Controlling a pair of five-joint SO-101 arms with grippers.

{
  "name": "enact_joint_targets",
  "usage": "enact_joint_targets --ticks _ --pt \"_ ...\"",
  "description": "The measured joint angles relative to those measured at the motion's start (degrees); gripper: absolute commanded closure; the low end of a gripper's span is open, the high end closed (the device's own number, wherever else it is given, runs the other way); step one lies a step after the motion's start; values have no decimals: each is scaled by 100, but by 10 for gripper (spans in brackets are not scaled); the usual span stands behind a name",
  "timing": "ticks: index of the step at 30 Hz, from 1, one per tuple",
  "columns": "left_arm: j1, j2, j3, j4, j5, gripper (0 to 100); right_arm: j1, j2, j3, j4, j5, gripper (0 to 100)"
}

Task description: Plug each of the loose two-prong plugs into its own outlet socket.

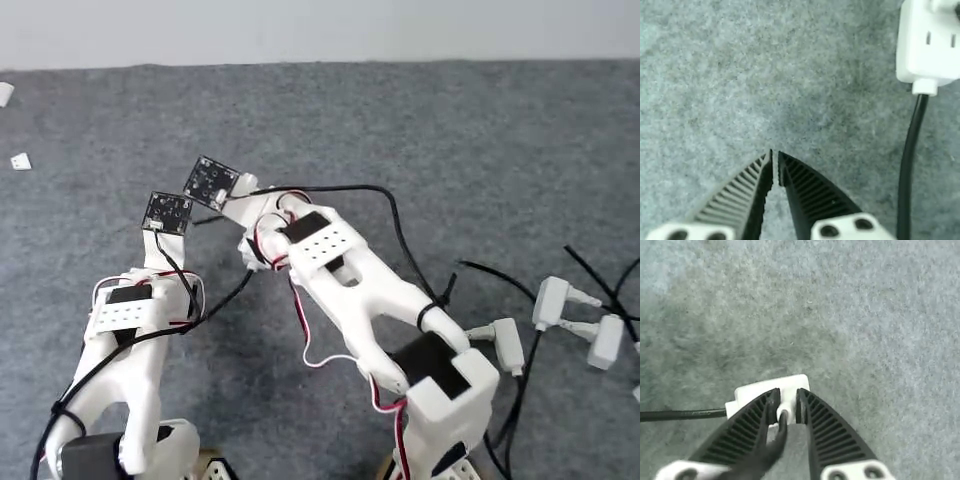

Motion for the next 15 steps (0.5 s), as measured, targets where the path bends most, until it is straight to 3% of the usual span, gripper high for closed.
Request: enact_joint_targets --ticks 6,15 --pt "0 0 0 0 0 987 35 492 -835 431 0 990" --pt "0 0 0 0 18 987 70 554 -905 589 -9 990"
